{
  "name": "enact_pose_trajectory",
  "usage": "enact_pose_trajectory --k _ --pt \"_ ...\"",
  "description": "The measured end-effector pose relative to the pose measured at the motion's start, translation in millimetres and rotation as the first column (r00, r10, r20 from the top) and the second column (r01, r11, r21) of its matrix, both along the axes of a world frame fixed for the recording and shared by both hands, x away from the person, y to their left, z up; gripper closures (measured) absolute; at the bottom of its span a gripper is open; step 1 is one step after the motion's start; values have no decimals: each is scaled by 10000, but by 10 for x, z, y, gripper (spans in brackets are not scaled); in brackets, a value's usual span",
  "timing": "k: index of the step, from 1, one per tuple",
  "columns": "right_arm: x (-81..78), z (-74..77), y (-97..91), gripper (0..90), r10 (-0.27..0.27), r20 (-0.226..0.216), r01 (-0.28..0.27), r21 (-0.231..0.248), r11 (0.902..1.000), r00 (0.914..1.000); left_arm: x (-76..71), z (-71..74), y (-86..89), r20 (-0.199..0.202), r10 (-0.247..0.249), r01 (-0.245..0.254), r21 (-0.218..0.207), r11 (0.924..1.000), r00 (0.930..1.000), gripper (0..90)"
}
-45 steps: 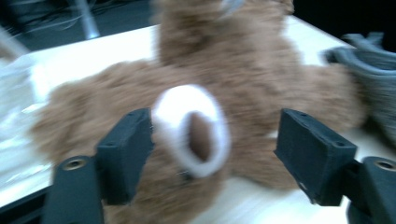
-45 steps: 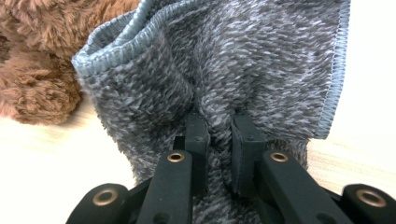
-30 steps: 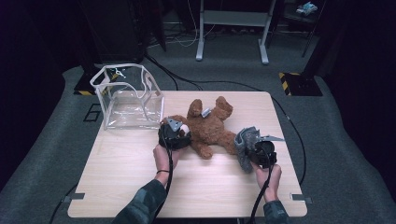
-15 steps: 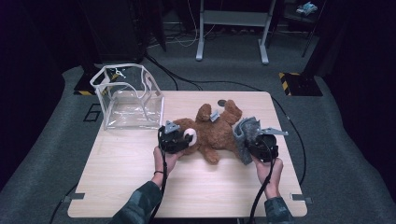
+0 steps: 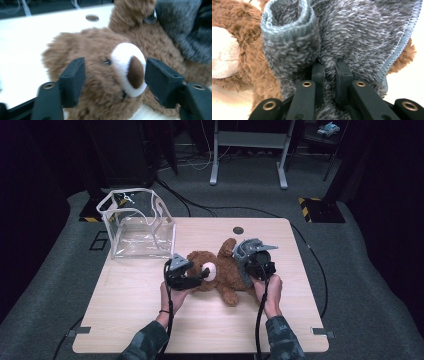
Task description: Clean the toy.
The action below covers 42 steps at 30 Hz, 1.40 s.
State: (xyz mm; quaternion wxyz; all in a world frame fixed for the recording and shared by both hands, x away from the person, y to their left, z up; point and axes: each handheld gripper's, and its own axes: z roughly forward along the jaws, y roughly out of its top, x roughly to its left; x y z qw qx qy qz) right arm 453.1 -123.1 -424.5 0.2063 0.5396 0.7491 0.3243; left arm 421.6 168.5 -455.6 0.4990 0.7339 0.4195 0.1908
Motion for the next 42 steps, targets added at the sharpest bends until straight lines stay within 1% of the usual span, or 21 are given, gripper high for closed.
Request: enact_pose_trajectory --k 1,3,5,9,11,13,14,15,17,19,20,24,27,29,33,34,35,36,37,39,42 --pt "-7 -4 -8 809 67 -6 -67 -58 10000 10000 -24 -42 65 -82 65 -66 -10 10000 9999 309" --pt "-19 -23 -16 809 23 13 -23 -33 10000 10000 -36 -142 151 -392 253 -241 292 9993 9989 300" --pt "-15 -37 -22 809 11 18 -11 4 10000 10000 -30 -268 218 -1028 111 -66 437 9990 9946 290" --pt "-15 -37 -9 809 -3 8 3 -94 10000 10000 -41 -463 267 -1585 151 -35 727 9973 9872 285" --pt "-15 -37 -9 809 6 7 -6 -97 10000 10000 -34 -537 248 -1702 104 17 708 9975 9853 335" --pt "-14 -36 -5 809 11 -4 -11 -85 10000 10000 -29 -609 210 -1782 87 64 842 9964 9840 460" --pt "-15 -37 -5 809 11 -2 -11 -70 10000 10000 -29 -636 187 -1991 23 130 758 9970 9800 511" --pt "-14 -37 -7 809 27 20 -27 -76 10000 10000 -27 -659 173 -1909 -9 191 935 9954 9816 578" --pt "-13 -29 -11 809 96 55 -95 -95 9999 9999 -36 -703 158 -1806 8 122 710 9974 9836 693" --pt "-20 4 -6 808 155 62 -154 -140 9998 9999 -34 -722 159 -1882 85 58 753 9971 9821 792" --pt "-32 35 -7 808 122 114 -121 -69 9999 9999 -35 -720 164 -1784 78 49 711 9975 9839 814" --pt "-128 214 25 807 407 735 -418 130 9990 9965 -26 -724 174 -1959 -91 262 847 9961 9806 849" --pt "-209 374 211 807 1102 1256 -1097 -110 9939 9859 -23 -727 158 -2006 -45 243 965 9950 9797 853" --pt "-225 409 404 806 1648 1288 -1651 -79 9862 9779 -21 -728 154 -1985 -65 289 1101 9935 9801 853" --pt "-65 266 863 803 2683 545 -2660 -456 9629 9618 -27 -727 146 -1979 -2 233 1147 9931 9802 856" --pt "-11 198 950 803 2699 360 -2677 -555 9619 9622 -32 -725 139 -1997 48 195 1194 9927 9799 857" --pt "41 133 1006 804 2692 180 -2665 -918 9594 9629 -35 -729 124 -1901 154 62 1129 9936 9816 859" --pt "80 81 1027 804 2480 54 -2460 -1065 9634 9687 -36 -727 125 -1875 123 113 1246 9921 9822 860" --pt "123 54 1005 804 2283 -107 -2284 -845 9699 9735 -39 -730 117 -1813 162 68 1255 9921 9833 860" --pt "179 82 948 804 2132 -327 -2151 -764 9736 9765 -35 -728 123 -1861 123 112 1247 9921 9825 860" --pt "160 263 1003 803 2212 29 -2202 -808 9721 9752 -35 -726 125 -1913 116 124 1235 9923 9815 861"
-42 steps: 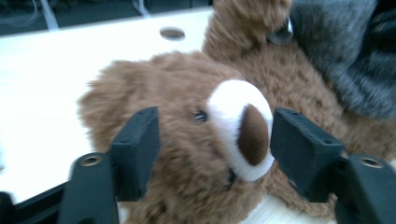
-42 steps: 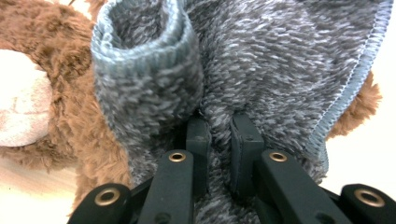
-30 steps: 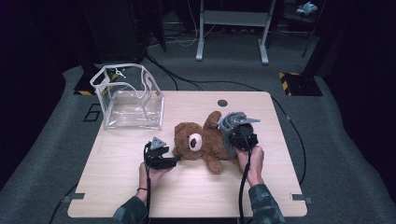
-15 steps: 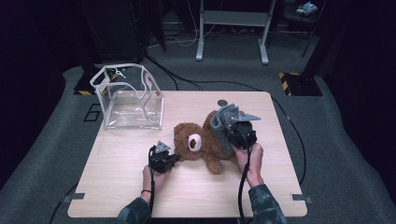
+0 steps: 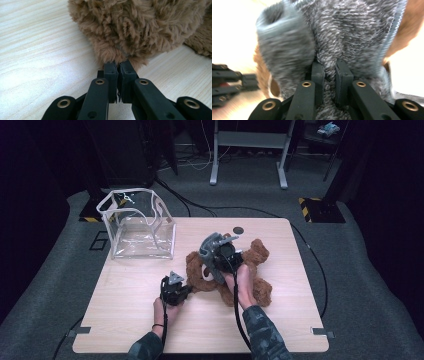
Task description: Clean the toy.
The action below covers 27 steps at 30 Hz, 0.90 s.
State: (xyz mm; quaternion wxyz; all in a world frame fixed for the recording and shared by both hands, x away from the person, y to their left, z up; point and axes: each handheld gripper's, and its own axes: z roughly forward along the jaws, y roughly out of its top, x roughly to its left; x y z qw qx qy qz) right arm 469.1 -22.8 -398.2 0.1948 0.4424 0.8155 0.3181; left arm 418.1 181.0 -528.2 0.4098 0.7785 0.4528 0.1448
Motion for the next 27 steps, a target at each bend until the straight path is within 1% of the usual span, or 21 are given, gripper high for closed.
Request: enact_pose_trajectory --k 2,3,5,6,7,9,11,13,15,16,17,18,19,20,21,22,23,24,25,26,27 --pt "9 114 103 803 319 92 -323 423 9986 9994 -4 -1 -7 -25 23 -23 -62 10000 10000 860" --pt "35 126 179 803 537 158 -543 403 9977 9984 -3 1 -4 -37 -4 4 -31 10000 10000 861" --pt "77 61 362 801 713 -252 -712 59 9974 9971 0 -2 -3 -20 7 -7 -97 10000 10000 861" --pt "87 5 438 800 635 -566 -645 -149 9978 9964 -5 0 -6 -25 -8 8 -52 10000 10000 861" --pt "117 -52 468 801 696 -423 -716 -480 9963 9967 -6 -4 -11 52 68 -67 -38 10000 10000 861" --pt "187 -94 431 802 464 -333 -480 -509 9975 9984 -5 -4 -12 75 94 -93 -40 9999 9999 862" --pt "277 -101 333 802 183 -49 -187 -955 9953 9998 -5 -3 -8 47 60 -60 -39 10000 10000 863" --pt "360 -128 270 802 -172 -38 166 -1139 9934 9998 1 -1 3 39 9 -9 -4 10000 10000 863" --pt "372 -87 269 802 -239 -222 218 -934 9954 9995 0 -1 3 38 9 -9 -22 10000 10000 862" --pt "345 -36 293 802 -68 -209 51 -784 9969 9998 -1 -2 -1 23 42 -42 -59 10000 10000 862" --pt "318 -3 338 802 145 -19 -146 -657 9977 9999 -3 -4 -8 59 59 -58 -59 10000 10000 862" --pt "283 18 400 802 294 -203 -302 -437 9986 9994 -9 -4 -10 46 24 -23 -32 10000 10000 862" --pt "255 13 473 802 405 -396 -416 -264 9988 9984 -8 -1 -10 100 -10 10 71 10000 9999 862" --pt "252 -13 536 802 609 -415 -623 -325 9975 9973 -8 -3 -13 91 -7 7 30 10000 10000 862" --pt "263 -56 592 802 659 -402 -664 -124 9977 9970 -5 -1 -5 112 -52 51 90 9999 9999 862" --pt "276 -93 628 802 624 -607 -619 101 9980 9962 -4 0 -4 119 -67 65 118 9999 9999 862" --pt "320 -137 636 802 741 -424 -744 -59 9972 9964 -7 -3 -8 65 4 -5 10 10000 10000 862" --pt "329 -151 642 803 453 -545 -459 -100 9989 9975 -2 -6 -7 136 69 -68 -9 10000 9999 862" --pt "362 -156 618 803 463 -329 -476 -376 9982 9984 1 -5 -2 110 51 -51 -35 10000 9999 862" --pt "367 -128 581 803 356 -315 -378 -719 9967 9989 2 -7 -2 105 115 -113 -103 9999 9999 863" --pt "376 -90 518 802 291 35 -285 -1040 9942 9996 2 -6 -1 122 104 -103 -56 9999 9999 862"
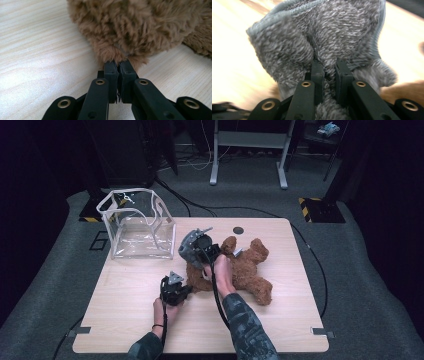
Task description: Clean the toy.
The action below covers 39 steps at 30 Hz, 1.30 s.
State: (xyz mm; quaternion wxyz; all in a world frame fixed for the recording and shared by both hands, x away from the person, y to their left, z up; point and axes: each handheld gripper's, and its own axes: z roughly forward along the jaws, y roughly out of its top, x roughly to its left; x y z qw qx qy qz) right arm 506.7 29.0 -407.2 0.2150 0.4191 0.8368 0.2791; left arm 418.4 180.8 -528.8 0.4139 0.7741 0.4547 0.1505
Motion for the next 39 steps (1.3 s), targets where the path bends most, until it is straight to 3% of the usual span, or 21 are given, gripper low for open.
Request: enact_pose_trajectory --k 2,5,6,9,13,15,17,19,21,24,26,29,31,35,36,39 --pt "-47 93 -152 802 -326 145 329 -185 9993 9994 -1 4 5 -118 -86 85 -62 9999 9999 862" --pt "-176 165 -349 803 -548 116 540 633 9965 9984 2 1 10 -177 -77 74 -178 9998 9998 862" --pt "-208 134 -375 803 -375 -97 381 818 9959 9993 3 0 9 -186 -47 43 -230 9997 9998 862" --pt "-338 -2 -414 804 -300 -58 302 335 9990 9995 2 3 18 -177 -93 91 -140 9999 9998 862" --pt "-536 -40 -621 805 -844 166 828 771 9936 9963 3 2 21 -195 -95 92 -176 9998 9998 862" --pt "-622 -97 -678 806 -737 14 732 996 9923 9973 4 5 25 -257 -109 104 -202 9997 9996 862" --pt "-723 -180 -676 807 -577 -112 587 1264 9902 9983 3 3 31 -284 -125 117 -266 9996 9995 862" --pt "-798 -219 -665 806 -379 -121 391 1180 9922 9992 4 2 39 -314 -160 150 -317 9994 9994 861" --pt "-842 -99 -677 805 -413 113 392 1432 9889 9991 3 4 42 -375 -240 228 -319 9992 9990 862" --pt "-879 149 -561 805 43 518 -150 2069 9782 9987 4 -5 41 -339 -149 131 -533 9985 9993 861" --pt "-853 187 -399 804 467 595 -576 1980 9785 9971 1 -6 44 -285 -130 113 -597 9982 9995 861" --pt "-796 7 -207 804 778 159 -794 1814 9802 9968 3 -3 46 -415 -131 103 -678 9976 9991 861" --pt "-844 -115 -178 805 832 120 -840 1810 9799 9965 3 -5 38 -420 -192 160 -745 9971 9989 861" --pt "-1002 -133 -324 805 850 183 -870 2136 9731 9962 3 -7 39 -342 -152 128 -698 9975 9993 861" --pt "-1032 -136 -365 805 898 205 -921 2118 9730 9957 6 5 63 -440 -345 324 -493 9983 9984 861" --pt "-1126 -191 -455 806 719 -5 -701 2160 9739 9974 7 -4 52 -338 -243 225 -547 9982 9991 861"
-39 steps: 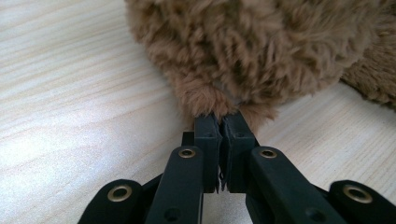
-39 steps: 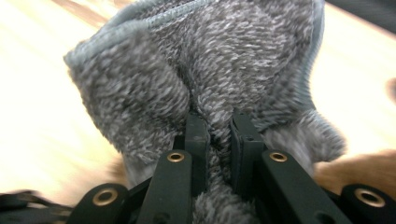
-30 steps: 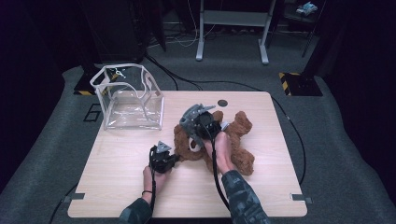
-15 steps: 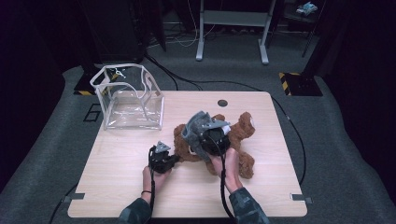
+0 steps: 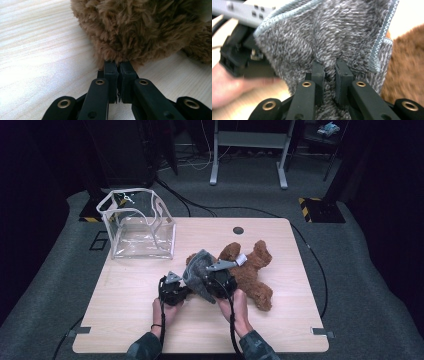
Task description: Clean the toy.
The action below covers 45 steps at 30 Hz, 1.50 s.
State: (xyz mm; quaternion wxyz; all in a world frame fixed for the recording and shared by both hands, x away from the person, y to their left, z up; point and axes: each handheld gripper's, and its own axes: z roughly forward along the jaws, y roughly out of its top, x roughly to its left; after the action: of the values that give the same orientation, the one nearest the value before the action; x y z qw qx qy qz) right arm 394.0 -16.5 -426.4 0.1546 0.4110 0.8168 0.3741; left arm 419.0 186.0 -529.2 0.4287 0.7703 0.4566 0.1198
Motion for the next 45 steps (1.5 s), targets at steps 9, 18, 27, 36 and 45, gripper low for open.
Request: enact_pose_trajectory --k 9,18,27,36,45 --pt "61 -599 -16 808 -327 -1468 267 -426 9987 9886 1 1 -1 -13 51 -51 20 10000 10000 862" --pt "6 -353 -26 804 109 -936 -83 286 9996 9956 5 1 -2 -12 -38 38 120 9999 10000 860" --pt "97 -531 55 805 106 -1486 -114 -45 9999 9888 4 3 -8 -44 8 -7 127 9999 10000 860" --pt "379 130 -385 806 -1399 -135 1403 285 9897 9901 3 3 -14 -11 25 -25 145 9999 10000 863" --pt "416 179 -670 805 -2106 163 2107 -41 9775 9774 3 3 -13 -7 27 -27 141 9999 10000 863"
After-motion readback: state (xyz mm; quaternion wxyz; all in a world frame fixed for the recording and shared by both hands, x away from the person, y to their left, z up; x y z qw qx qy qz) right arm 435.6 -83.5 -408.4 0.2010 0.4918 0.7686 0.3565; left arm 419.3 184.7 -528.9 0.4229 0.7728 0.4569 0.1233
